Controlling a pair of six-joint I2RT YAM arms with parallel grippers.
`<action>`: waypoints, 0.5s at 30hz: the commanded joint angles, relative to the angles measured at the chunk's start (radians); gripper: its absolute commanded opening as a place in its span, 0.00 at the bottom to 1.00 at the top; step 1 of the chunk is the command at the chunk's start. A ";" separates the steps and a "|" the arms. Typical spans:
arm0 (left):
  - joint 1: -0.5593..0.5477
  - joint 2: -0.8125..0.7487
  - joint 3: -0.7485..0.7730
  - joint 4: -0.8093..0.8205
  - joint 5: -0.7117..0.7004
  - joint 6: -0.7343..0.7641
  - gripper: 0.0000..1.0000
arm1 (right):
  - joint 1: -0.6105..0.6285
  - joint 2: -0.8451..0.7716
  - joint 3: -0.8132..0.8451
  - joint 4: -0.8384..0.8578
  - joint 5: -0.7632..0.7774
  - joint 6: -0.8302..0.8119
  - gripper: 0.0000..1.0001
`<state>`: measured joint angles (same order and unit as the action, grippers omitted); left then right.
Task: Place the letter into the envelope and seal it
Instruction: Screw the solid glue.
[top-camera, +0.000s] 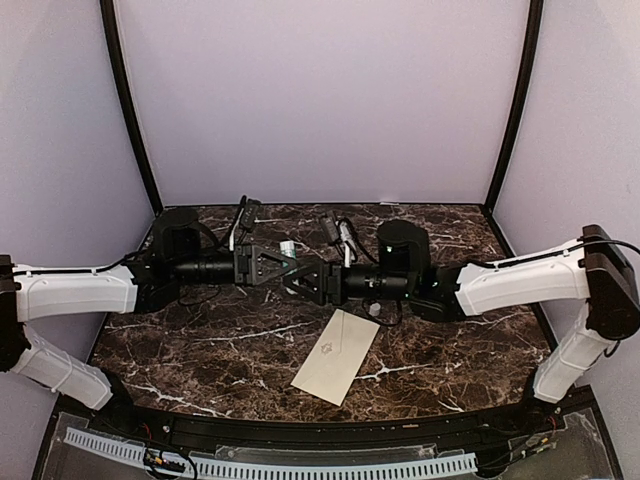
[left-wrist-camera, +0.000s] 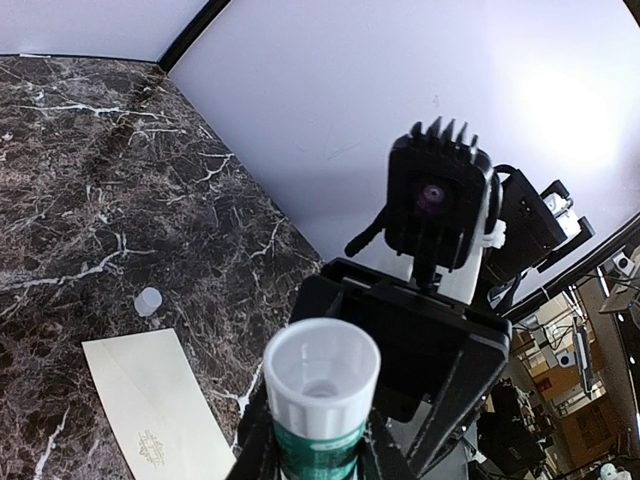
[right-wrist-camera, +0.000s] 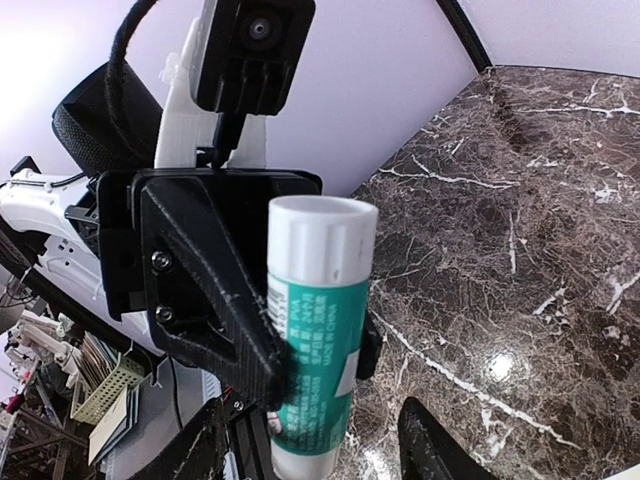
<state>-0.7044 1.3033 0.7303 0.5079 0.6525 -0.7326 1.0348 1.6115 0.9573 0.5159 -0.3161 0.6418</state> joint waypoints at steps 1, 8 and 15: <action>0.004 -0.043 0.037 -0.047 -0.061 0.060 0.00 | -0.001 -0.089 -0.023 -0.038 0.032 -0.047 0.58; 0.035 -0.059 0.042 -0.123 -0.075 0.166 0.00 | -0.032 -0.173 0.006 -0.163 0.128 -0.089 0.64; 0.028 -0.017 0.121 -0.298 0.035 0.387 0.00 | -0.038 -0.056 0.199 -0.283 0.081 -0.068 0.59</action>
<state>-0.6712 1.2812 0.7868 0.3233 0.6201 -0.5037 1.0004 1.4918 1.0554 0.2890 -0.2092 0.5766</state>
